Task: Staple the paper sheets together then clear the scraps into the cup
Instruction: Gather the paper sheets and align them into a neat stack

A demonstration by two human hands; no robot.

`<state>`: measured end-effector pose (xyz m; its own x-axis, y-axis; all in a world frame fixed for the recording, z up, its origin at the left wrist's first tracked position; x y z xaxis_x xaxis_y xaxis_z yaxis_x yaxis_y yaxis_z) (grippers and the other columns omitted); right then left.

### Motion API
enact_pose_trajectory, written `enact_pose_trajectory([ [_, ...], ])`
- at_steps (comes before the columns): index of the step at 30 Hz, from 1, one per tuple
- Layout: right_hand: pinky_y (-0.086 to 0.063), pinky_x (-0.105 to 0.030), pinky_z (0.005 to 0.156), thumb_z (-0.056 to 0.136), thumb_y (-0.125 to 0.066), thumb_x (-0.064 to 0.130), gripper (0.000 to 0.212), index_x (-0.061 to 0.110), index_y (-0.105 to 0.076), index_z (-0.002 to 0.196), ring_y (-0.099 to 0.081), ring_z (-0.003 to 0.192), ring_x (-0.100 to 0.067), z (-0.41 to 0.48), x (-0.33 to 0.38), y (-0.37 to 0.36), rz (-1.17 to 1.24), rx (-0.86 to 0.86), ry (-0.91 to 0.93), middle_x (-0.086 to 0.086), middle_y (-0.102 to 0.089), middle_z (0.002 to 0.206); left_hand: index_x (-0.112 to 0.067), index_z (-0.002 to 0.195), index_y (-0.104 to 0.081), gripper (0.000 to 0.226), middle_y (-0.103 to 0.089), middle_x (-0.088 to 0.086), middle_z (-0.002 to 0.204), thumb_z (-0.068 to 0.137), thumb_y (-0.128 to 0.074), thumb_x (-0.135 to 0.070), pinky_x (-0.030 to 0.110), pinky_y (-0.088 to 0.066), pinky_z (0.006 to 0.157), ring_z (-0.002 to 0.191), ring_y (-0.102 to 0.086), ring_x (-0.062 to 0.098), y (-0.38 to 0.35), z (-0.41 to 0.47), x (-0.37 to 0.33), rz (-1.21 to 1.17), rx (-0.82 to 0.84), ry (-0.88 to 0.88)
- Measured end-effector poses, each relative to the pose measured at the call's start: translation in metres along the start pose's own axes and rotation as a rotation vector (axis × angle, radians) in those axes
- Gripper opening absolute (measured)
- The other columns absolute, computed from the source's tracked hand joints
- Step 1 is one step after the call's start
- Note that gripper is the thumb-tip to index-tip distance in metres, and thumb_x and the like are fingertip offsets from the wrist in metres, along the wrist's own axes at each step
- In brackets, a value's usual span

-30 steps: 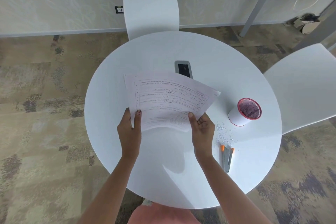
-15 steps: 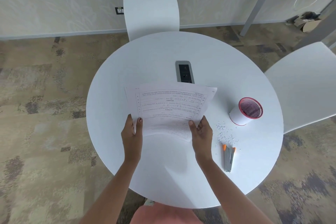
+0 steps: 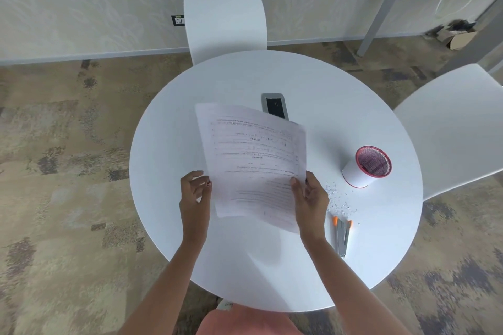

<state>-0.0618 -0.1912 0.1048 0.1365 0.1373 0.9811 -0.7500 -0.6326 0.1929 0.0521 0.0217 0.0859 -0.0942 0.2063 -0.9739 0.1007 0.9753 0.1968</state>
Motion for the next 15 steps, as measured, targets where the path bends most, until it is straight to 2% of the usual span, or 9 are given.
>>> enact_pose_trajectory([
  [2, -0.044, -0.031, 0.07, 0.091, -0.057, 0.016, 0.007, 0.017, -0.063, 0.089, -0.056, 0.076, -0.016, 0.003, 0.005, 0.005, 0.071, -0.036, -0.018, 0.0, -0.064, 0.08, -0.021, 0.116, -0.048, 0.023, -0.066, -0.006, 0.111, 0.097, -0.055, -0.009, 0.02, -0.046, 0.09, 0.102, -0.061, -0.001, 0.001, 0.001, 0.003, -0.016, -0.005, 0.02],
  [5, -0.04, -0.032, 0.071, 0.091, -0.056, 0.004, 0.008, 0.008, -0.059, 0.085, -0.051, 0.075, -0.015, 0.007, 0.006, 0.012, 0.23, -0.13, -0.107, -0.002, -0.058, 0.079, -0.02, 0.122, -0.046, 0.026, -0.059, -0.003, 0.124, 0.098, -0.055, -0.017, 0.023, -0.046, 0.093, 0.103, -0.057, -0.008, -0.003, -0.002, 0.008, -0.06, 0.014, 0.096],
  [7, -0.042, -0.034, 0.075, 0.09, -0.057, 0.003, 0.011, 0.01, -0.061, 0.084, -0.052, 0.079, -0.015, 0.006, 0.005, 0.013, 0.338, -0.17, -0.159, -0.003, -0.059, 0.083, -0.019, 0.129, -0.042, 0.038, -0.051, -0.001, 0.133, 0.097, -0.057, -0.031, 0.037, -0.045, 0.105, 0.115, -0.054, 0.007, -0.011, -0.008, 0.012, -0.131, 0.059, 0.177],
  [9, -0.047, -0.034, 0.081, 0.09, -0.057, 0.002, 0.016, 0.016, -0.065, 0.092, -0.057, 0.088, -0.018, 0.004, 0.004, 0.011, 0.452, -0.182, -0.217, -0.003, -0.064, 0.093, -0.018, 0.134, -0.04, 0.058, -0.047, 0.002, 0.138, 0.087, -0.058, -0.046, 0.044, -0.042, 0.108, 0.125, -0.051, 0.019, -0.019, -0.019, 0.013, -0.28, 0.119, 0.276],
  [12, -0.049, -0.032, 0.088, 0.09, -0.057, -0.002, 0.023, 0.016, -0.064, 0.104, -0.06, 0.094, -0.02, 0.0, 0.001, 0.008, 0.627, -0.209, -0.323, -0.006, -0.066, 0.103, -0.016, 0.138, -0.045, 0.066, -0.055, 0.006, 0.138, 0.081, -0.062, -0.046, 0.047, -0.046, 0.105, 0.123, -0.057, 0.027, -0.031, -0.032, 0.013, -0.589, 0.249, 0.403],
  [15, -0.049, -0.03, 0.085, 0.089, -0.058, -0.003, 0.026, 0.017, -0.065, 0.104, -0.061, 0.094, -0.019, -0.003, 0.001, 0.002, 0.691, -0.217, -0.385, -0.005, -0.067, 0.103, -0.02, 0.132, -0.052, 0.057, -0.065, 0.01, 0.124, 0.081, -0.072, -0.038, 0.045, -0.053, 0.096, 0.113, -0.064, 0.03, -0.042, -0.041, 0.003, -0.626, 0.434, 0.356],
])
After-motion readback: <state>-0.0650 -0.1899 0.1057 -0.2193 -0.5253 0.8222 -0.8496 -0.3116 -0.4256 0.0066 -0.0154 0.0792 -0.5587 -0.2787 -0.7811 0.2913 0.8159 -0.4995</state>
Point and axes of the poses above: each hand's wrist, its own z-axis towards the middle knuckle, its own y-axis out of the back of the hand, x = y × z, the point moved 4 cm from there along z, towards the middle knuckle
